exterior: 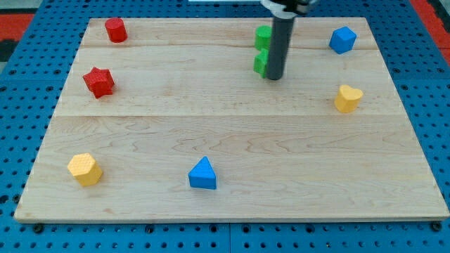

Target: Push the blue triangle to the center

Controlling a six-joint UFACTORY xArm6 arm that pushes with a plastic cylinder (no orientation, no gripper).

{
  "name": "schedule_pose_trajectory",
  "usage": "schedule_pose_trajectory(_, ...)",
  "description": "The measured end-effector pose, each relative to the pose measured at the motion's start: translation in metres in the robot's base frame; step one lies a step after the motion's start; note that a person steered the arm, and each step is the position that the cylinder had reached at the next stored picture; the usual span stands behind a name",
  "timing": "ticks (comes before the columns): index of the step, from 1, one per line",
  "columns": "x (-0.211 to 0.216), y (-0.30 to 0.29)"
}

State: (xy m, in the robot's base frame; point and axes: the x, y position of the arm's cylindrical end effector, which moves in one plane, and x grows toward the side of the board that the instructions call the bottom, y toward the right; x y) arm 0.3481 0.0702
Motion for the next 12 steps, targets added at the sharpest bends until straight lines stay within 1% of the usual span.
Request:
schedule_pose_trajectory(1, -0.001, -0.012)
schedule_pose_trajectory(2, -0.037, -0.014)
schedule_pose_trajectory(3, -0.062, -0.007)
schedule_pose_trajectory(4, -0.046, 0.049)
schedule_pose_trajectory(5, -0.045, 0.150)
schedule_pose_trajectory(6, -0.048, 0.227)
schedule_pose_trajectory(7, -0.087, 0.241)
schedule_pose_trajectory(8, -0.103, 0.220)
schedule_pose_trajectory(10, -0.090, 0.134)
schedule_pose_trajectory(11, -0.069, 0.109)
schedule_pose_trajectory(12, -0.061, 0.093)
